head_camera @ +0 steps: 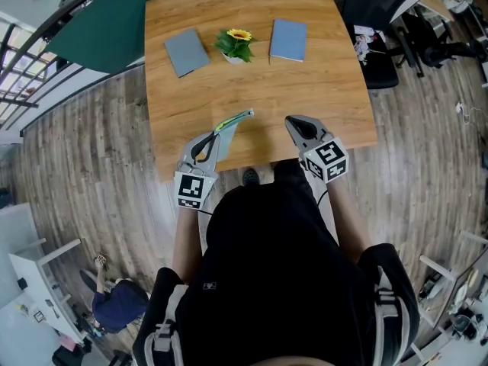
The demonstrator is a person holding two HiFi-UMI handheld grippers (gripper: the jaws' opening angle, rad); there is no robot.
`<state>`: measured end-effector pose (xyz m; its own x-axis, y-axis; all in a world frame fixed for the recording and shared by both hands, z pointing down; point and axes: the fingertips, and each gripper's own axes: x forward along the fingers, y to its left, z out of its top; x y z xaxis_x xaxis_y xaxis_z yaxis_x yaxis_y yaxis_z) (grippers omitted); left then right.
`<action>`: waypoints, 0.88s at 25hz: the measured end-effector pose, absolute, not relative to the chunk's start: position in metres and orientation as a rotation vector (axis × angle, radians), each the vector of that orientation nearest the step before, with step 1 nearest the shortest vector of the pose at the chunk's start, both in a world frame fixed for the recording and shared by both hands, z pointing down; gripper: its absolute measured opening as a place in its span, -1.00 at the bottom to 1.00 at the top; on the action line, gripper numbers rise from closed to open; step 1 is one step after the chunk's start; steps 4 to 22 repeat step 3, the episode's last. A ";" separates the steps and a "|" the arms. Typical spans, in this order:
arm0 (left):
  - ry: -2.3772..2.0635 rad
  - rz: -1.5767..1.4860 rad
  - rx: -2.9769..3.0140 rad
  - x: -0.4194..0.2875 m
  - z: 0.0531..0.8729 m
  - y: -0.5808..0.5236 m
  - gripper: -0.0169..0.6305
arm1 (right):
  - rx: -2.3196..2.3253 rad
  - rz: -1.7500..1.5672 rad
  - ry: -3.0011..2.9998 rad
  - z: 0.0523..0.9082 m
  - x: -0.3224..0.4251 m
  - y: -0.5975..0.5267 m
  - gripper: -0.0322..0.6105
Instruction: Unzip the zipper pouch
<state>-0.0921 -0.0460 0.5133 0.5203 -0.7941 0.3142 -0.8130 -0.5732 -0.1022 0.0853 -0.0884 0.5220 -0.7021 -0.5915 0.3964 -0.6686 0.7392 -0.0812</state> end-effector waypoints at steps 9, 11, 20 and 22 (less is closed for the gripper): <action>-1.421 0.516 2.688 -0.091 0.514 -0.047 -0.91 | 0.978 0.317 -2.591 0.523 0.087 -0.089 -0.89; -1.421 0.516 2.688 -0.091 0.514 -0.047 -0.91 | 0.978 0.317 -2.591 0.523 0.087 -0.089 -0.89; -1.421 0.516 2.688 -0.091 0.514 -0.047 -0.91 | 0.978 0.317 -2.591 0.523 0.087 -0.089 -0.89; -1.421 0.516 2.688 -0.091 0.514 -0.047 -0.91 | 0.978 0.317 -2.591 0.523 0.087 -0.089 -0.89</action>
